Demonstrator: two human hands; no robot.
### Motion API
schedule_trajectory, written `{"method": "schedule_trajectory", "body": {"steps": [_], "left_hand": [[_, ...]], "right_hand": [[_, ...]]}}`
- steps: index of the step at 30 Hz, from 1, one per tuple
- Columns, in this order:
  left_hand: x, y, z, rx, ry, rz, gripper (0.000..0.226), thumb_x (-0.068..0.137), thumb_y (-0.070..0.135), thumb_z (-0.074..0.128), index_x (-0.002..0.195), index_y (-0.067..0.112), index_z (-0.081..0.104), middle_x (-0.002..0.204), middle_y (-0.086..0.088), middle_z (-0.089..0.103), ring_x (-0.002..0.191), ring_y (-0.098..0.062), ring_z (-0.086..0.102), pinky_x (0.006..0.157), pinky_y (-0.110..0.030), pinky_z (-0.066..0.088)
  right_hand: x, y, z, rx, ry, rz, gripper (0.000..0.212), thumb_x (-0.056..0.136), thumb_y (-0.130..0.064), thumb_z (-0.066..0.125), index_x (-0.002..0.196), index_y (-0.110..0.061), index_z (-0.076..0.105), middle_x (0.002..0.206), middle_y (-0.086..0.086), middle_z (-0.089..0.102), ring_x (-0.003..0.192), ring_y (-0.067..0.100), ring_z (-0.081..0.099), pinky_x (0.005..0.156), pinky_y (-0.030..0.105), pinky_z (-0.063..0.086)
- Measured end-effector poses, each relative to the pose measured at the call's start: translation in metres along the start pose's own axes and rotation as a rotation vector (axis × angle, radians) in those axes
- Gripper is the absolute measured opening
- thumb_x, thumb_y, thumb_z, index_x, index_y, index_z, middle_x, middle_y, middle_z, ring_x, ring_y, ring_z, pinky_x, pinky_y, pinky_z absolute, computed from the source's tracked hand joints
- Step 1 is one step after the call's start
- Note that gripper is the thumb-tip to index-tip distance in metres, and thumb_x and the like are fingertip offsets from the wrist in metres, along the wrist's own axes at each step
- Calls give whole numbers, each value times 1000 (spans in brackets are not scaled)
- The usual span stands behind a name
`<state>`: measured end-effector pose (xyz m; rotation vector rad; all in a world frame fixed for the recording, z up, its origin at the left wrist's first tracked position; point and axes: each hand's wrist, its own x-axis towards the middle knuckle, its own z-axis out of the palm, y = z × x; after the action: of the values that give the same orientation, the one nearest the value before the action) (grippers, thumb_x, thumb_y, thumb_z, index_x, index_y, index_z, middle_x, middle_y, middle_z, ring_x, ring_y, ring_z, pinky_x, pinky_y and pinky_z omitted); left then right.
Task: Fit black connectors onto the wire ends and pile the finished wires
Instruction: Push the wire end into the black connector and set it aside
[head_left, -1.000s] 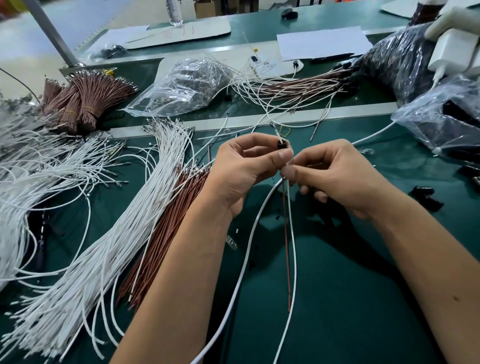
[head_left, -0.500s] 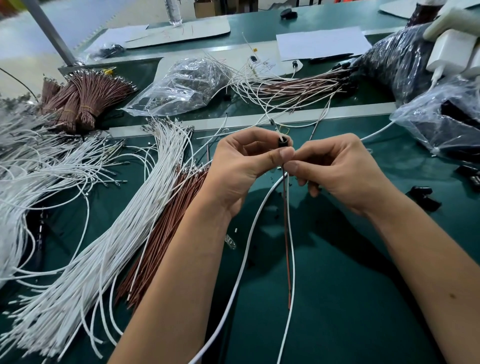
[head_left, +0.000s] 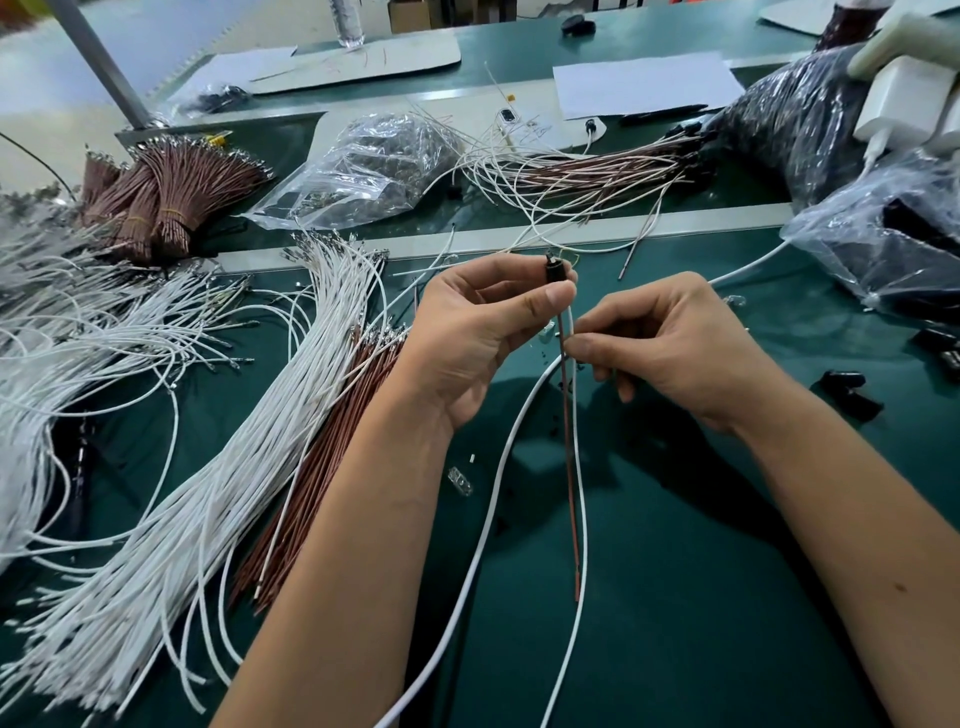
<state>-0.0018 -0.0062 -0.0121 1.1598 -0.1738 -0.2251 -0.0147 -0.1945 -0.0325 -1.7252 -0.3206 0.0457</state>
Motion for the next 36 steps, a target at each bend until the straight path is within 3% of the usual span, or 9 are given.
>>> {"method": "schedule_trajectory", "body": {"steps": [12, 19, 21, 25, 28, 31, 36], "left_hand": [[-1, 0, 1, 66, 20, 11, 15, 64, 10, 82, 76, 17, 77, 88, -5, 77, 72, -11, 70, 66, -20, 54], [-1, -3, 5, 69, 18, 10, 19, 64, 9, 83, 82, 11, 76, 85, -6, 77, 73, -13, 71, 66, -19, 54], [-1, -4, 5, 73, 26, 3, 18, 63, 10, 83, 79, 13, 77, 84, -6, 77, 72, -13, 71, 65, -19, 54], [0, -4, 5, 55, 60, -60, 19, 63, 13, 82, 81, 12, 76, 86, -8, 76, 72, -12, 69, 65, -19, 54], [1, -2, 3, 9, 49, -131, 13, 77, 16, 76, 85, 7, 74, 88, -10, 75, 72, -13, 68, 67, -18, 56], [3, 1, 3, -25, 66, -185, 20, 95, 21, 64, 94, 3, 71, 91, -13, 74, 72, -14, 68, 67, -20, 57], [3, 2, 2, -53, 74, -214, 25, 101, 21, 55, 102, 0, 69, 97, -16, 74, 74, -14, 69, 70, -20, 58]], "right_hand": [[-1, -2, -2, -40, -23, 20, 6, 81, -5, 83, 82, -2, 78, 57, 0, 65, 46, 6, 56, 42, 21, 45], [0, -2, -1, -8, 52, -32, 24, 82, -39, 79, 87, -16, 81, 66, 3, 71, 54, 13, 60, 44, 24, 48], [1, -1, 0, -33, 61, -46, 19, 84, -38, 79, 86, -20, 82, 63, 4, 69, 49, 17, 56, 42, 24, 46], [1, 0, 2, -9, 64, -49, 11, 84, -31, 81, 81, -21, 82, 61, 2, 68, 49, 8, 57, 42, 19, 44], [1, 0, 1, 30, 56, -36, 7, 83, -28, 83, 81, -22, 83, 65, 5, 69, 53, 9, 58, 42, 20, 45], [2, 0, 1, 35, 59, -37, 4, 84, -25, 82, 81, -23, 83, 68, 22, 66, 55, 16, 56, 43, 23, 45], [3, 0, 2, 43, 65, -36, 6, 83, -27, 81, 80, -22, 83, 71, 30, 63, 56, 23, 54, 43, 24, 46]]}}
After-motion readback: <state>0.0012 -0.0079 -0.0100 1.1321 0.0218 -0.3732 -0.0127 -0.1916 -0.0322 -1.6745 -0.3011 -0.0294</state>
